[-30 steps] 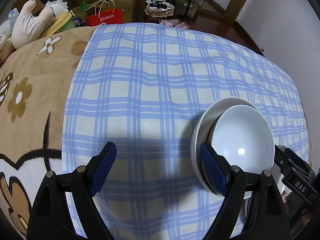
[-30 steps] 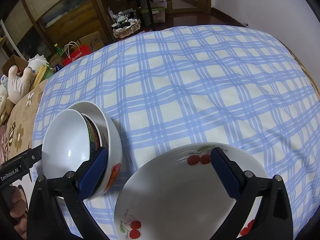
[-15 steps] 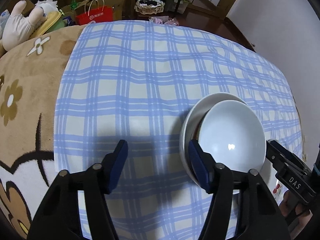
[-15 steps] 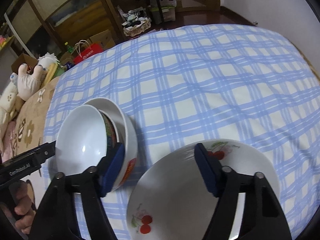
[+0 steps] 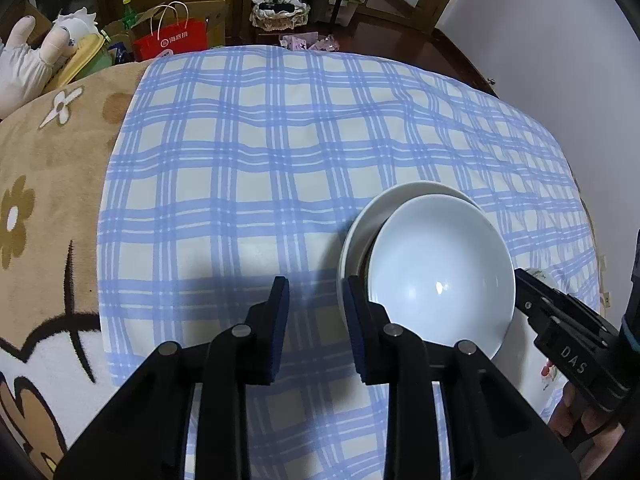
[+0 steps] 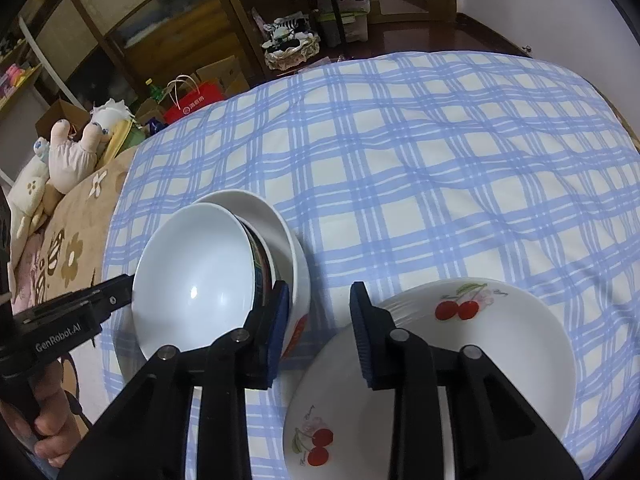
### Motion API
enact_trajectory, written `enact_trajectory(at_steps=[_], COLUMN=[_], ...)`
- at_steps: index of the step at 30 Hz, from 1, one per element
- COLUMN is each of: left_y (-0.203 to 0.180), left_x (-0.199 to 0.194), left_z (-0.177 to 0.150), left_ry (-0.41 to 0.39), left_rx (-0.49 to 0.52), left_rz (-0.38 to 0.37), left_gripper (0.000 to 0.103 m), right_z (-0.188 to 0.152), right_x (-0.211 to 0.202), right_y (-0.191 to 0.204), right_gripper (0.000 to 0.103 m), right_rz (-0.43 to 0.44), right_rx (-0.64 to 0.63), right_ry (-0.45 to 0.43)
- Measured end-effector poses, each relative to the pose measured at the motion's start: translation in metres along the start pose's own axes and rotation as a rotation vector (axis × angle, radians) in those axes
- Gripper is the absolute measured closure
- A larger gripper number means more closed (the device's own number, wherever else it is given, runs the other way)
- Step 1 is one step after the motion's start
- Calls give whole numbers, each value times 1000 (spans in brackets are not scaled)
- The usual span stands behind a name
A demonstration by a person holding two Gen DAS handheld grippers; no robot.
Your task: Organize plates and bowls
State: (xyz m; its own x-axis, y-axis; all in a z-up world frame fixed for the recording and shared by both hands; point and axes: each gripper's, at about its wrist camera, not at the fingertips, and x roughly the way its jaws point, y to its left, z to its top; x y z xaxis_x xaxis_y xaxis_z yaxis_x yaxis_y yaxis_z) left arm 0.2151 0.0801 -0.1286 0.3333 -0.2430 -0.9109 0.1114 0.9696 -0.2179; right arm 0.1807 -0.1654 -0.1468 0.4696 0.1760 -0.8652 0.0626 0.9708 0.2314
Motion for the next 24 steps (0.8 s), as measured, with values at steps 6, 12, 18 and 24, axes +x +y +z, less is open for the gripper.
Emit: enact_trajectory(at_steps=[6,12,18,24], left_y=[-5,-3,2,0], left_x=[1,5,10,11], left_z=[1,4,9,10], left_ry=[6,30,52,51], left_rx=[30,6,-29,-27], left_rz=[13,-18,-69,-78], left_gripper=[78,81,89,97], right_z=[0,8,16,20], right_x=[1,6,14,21], right_y=[3,5,1,9], right_gripper=[81,81,81,91], right_rz=[11,-3,11,10], right_rx=[6,11,44,38], right_ry=[12,72,145,200])
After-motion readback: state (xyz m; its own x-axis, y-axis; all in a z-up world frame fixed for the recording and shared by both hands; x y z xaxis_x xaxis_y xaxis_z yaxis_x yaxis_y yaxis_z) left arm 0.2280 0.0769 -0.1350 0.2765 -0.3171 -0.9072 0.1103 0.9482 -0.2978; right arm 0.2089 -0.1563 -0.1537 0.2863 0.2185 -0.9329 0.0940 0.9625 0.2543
